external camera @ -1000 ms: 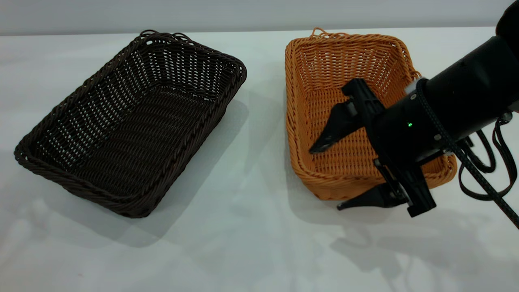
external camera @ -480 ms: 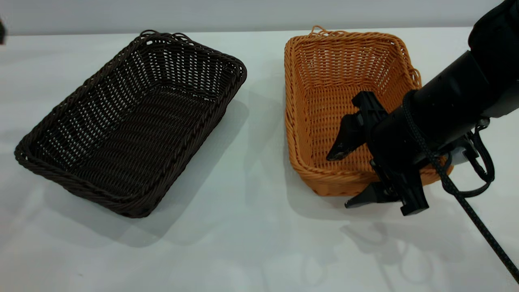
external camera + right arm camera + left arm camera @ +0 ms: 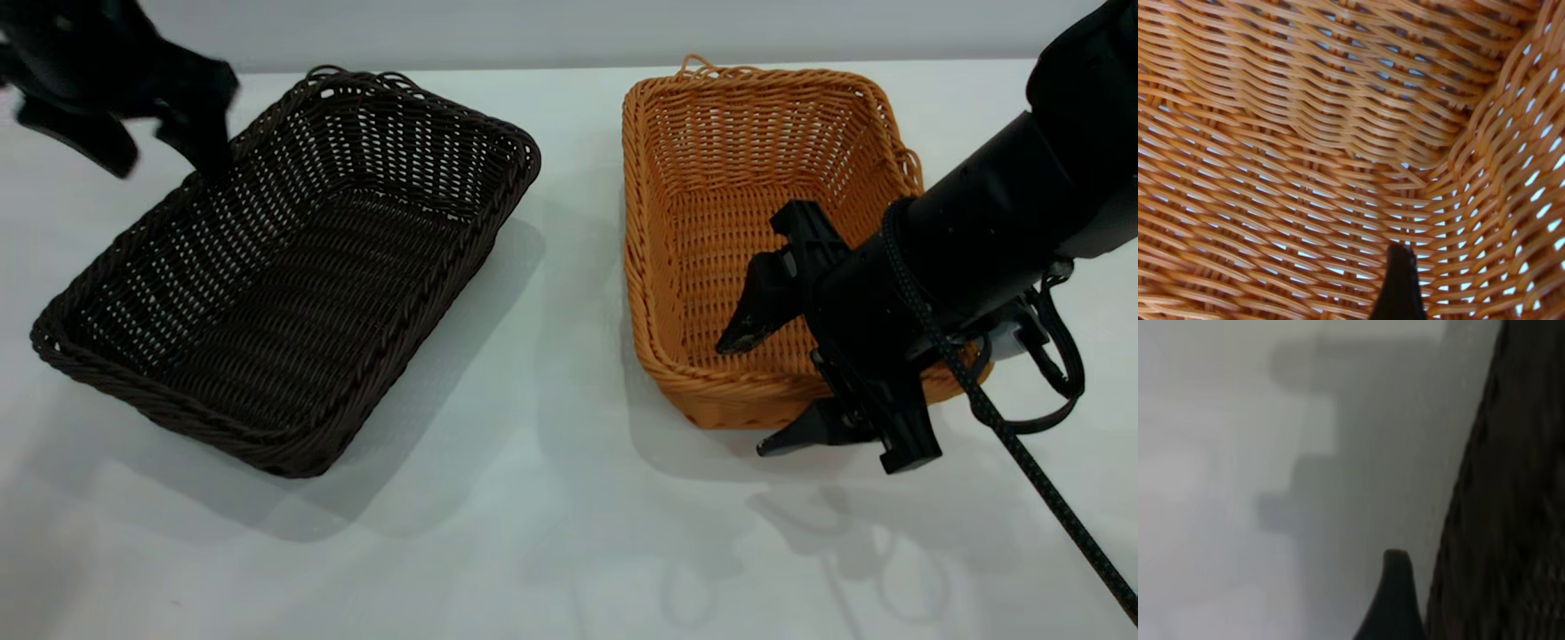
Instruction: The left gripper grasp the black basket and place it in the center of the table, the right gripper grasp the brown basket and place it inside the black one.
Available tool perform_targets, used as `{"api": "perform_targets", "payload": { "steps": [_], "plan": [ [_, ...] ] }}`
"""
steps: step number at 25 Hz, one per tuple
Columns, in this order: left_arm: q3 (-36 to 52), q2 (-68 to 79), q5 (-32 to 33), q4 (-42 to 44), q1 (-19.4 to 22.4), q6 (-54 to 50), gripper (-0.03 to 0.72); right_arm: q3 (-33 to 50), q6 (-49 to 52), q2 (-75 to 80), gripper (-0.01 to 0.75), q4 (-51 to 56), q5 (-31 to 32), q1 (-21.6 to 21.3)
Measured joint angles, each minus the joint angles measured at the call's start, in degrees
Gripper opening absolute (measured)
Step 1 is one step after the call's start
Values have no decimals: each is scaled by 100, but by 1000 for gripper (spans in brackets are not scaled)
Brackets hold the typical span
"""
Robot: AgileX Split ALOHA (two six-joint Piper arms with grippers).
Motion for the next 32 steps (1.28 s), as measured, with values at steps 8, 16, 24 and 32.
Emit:
{"api": "perform_targets", "payload": {
  "steps": [8,16,24,32],
  "plan": [
    [-404,1090,-29,0,-87,10,547,0,-146,0,448,4,-45,4],
    [-436,1119,-297,61,-108,28,246,-39,-307,0,84,115,-89,-8],
    [-640,1119,-350,0,-137,1289,86,-472,-1178,-454,67,-108,-57,-698],
    [-1079,1164,-704,0,-657,2891,84,-1597,-985,-993,67,-2378,926,-2070]
  ]
}}
